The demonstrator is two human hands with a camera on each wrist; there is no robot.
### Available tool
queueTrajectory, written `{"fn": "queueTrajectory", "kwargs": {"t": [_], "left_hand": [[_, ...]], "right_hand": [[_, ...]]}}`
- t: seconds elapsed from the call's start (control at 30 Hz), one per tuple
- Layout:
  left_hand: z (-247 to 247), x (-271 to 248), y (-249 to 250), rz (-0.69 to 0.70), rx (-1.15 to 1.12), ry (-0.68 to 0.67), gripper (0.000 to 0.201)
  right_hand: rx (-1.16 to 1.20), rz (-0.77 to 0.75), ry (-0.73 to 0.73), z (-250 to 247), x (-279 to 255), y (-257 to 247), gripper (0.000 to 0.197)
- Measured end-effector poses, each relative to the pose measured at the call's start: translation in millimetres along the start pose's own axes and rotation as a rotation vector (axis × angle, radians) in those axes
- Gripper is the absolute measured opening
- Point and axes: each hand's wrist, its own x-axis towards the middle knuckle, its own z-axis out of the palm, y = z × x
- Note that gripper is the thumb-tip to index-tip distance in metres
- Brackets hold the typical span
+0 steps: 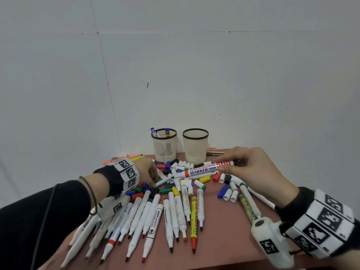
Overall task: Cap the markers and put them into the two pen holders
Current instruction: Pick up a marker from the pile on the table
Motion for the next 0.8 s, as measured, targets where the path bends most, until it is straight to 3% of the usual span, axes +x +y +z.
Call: {"fn": "queueTrajectory", "kwargs": {"t": [0.23,0.5,0.8], "left_hand": [[4,-2,4,0.027,0.023,-0.012,0.012],[4,-7,7,0.018,0.037,-0.168,0.028],[1,-11,6,0.058,-0.005,-0.099,0.013]], "right_hand": [[-0.013,-0.011,0.016,4,-11,-6,0.028],[-0.003,0.007,0.014,3,-16,-15,0.021],[-0.006,-0.018,0.018,8,-20,-23,0.028]]}}
